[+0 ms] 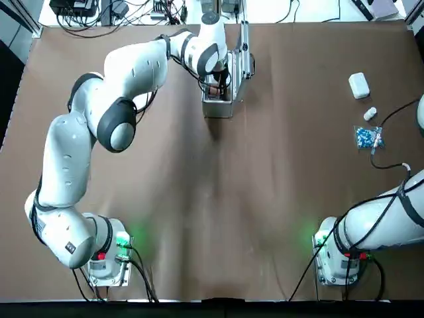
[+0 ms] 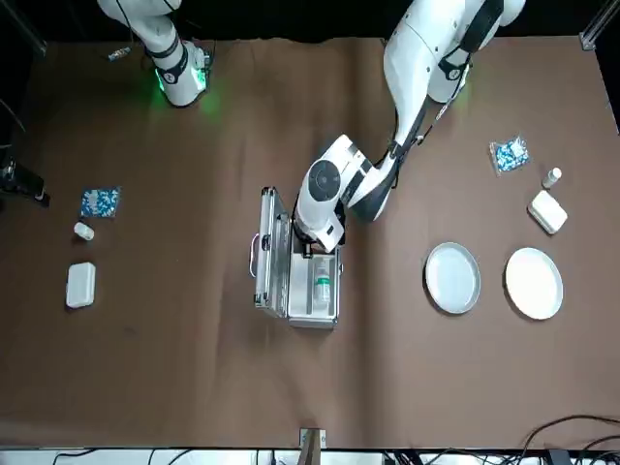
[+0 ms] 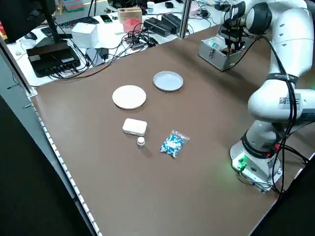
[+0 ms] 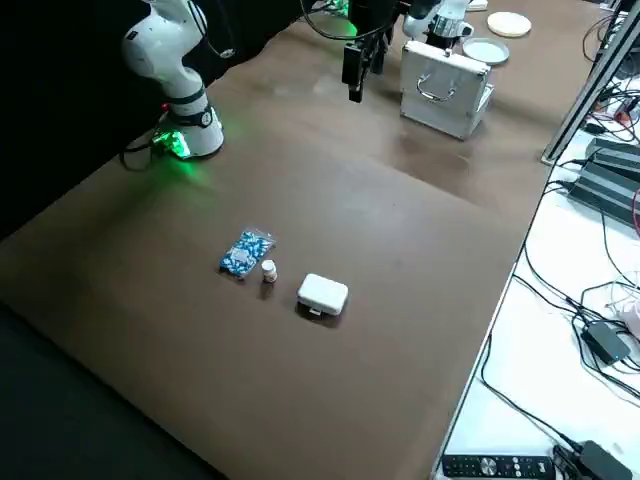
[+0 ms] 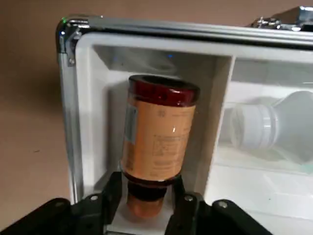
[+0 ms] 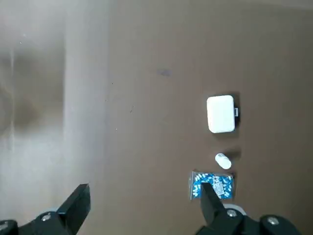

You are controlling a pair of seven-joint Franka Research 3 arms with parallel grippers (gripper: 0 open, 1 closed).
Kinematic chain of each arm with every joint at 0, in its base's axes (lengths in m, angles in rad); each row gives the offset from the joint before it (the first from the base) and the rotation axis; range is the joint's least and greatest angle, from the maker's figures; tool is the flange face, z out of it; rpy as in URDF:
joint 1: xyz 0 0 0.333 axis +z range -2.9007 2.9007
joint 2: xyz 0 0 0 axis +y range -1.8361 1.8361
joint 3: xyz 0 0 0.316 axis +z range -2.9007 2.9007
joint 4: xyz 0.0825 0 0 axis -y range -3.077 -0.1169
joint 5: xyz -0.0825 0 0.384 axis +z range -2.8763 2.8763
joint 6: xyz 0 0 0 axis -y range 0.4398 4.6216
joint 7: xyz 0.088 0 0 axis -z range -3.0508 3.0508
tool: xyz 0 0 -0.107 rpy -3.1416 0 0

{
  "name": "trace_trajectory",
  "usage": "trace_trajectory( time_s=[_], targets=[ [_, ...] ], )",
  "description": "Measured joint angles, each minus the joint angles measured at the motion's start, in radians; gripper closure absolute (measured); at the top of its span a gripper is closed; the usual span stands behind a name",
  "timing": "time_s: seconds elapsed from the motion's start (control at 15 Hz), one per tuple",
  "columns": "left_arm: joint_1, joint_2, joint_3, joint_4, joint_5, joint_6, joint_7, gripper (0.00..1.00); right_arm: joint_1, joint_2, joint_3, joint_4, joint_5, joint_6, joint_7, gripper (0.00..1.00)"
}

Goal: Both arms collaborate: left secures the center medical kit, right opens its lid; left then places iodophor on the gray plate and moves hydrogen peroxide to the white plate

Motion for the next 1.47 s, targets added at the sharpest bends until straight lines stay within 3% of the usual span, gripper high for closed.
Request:
trace_trajectory(
  time_s=[0.13, 0.67, 1.0, 1.2, 1.47],
  targets=[
    [0.000, 0.000, 0.000, 0.000, 0.000, 0.001, 0.000, 0.67, 0.003, 0.000, 0.003, -0.001, 0.000, 0.000, 0.017, 0.00],
    [0.005, -0.003, 0.000, 0.020, 0.000, 0.002, 0.000, 0.67, 0.033, 0.000, 0.005, -0.007, 0.028, 0.008, 0.123, 0.00],
    [0.020, -0.060, -0.002, 0.037, 0.000, 0.002, 0.040, 0.67, 0.030, 0.000, -0.001, -0.010, 0.035, 0.013, 0.124, 0.00],
    [0.083, -0.084, -0.023, 0.038, -0.004, 0.001, 0.079, 0.67, 0.029, 0.000, -0.002, -0.010, 0.035, 0.013, 0.124, 0.00],
    [0.233, -0.105, -0.104, 0.039, -0.066, 0.001, 0.210, 0.67, 0.029, 0.000, -0.002, -0.010, 0.036, 0.016, 0.124, 0.00]
  ],
)
